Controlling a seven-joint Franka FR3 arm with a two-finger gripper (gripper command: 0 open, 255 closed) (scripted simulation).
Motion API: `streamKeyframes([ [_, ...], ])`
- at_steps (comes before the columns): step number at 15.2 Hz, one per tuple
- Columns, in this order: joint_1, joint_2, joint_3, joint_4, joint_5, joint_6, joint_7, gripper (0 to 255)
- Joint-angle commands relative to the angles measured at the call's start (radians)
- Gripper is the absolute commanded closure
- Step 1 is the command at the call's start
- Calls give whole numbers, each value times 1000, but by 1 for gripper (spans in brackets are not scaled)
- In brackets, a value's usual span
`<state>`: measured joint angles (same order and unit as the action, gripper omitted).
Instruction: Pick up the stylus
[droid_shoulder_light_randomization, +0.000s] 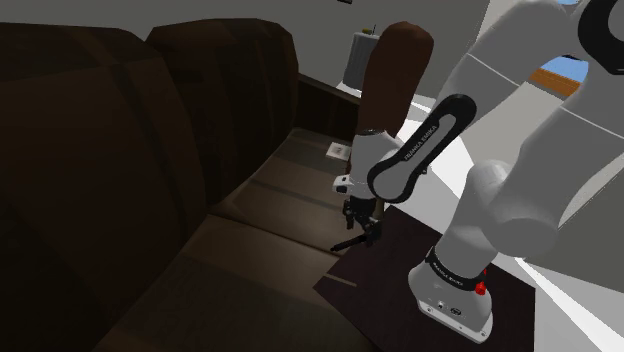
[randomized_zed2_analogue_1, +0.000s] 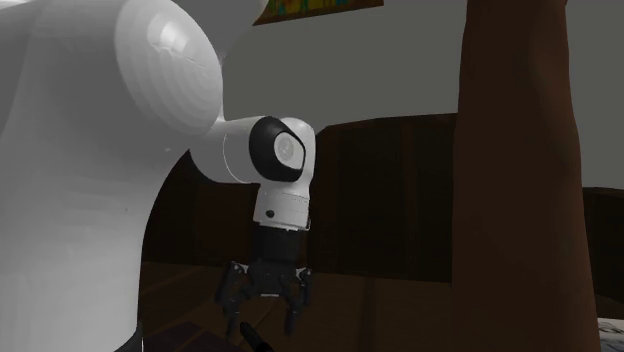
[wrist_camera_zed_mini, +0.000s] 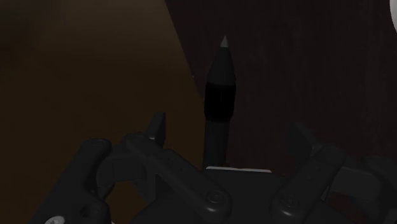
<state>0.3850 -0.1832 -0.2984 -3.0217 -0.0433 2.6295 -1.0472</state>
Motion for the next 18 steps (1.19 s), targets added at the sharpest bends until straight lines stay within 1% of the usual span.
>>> streamKeyframes([
  [1, 18, 58, -8, 7, 33, 51, -24, 0],
  [3, 23, 74, -9, 8, 44, 64, -32, 0],
  [4, 21, 71, -10, 8, 42, 62, -32, 255],
  [13, 23, 74, -9, 8, 44, 65, -32, 255],
  [15, 7, 20, -5, 4, 8, 17, -7, 255],
  [18, -14, -57, 4, 2, -28, -57, 19, 255],
])
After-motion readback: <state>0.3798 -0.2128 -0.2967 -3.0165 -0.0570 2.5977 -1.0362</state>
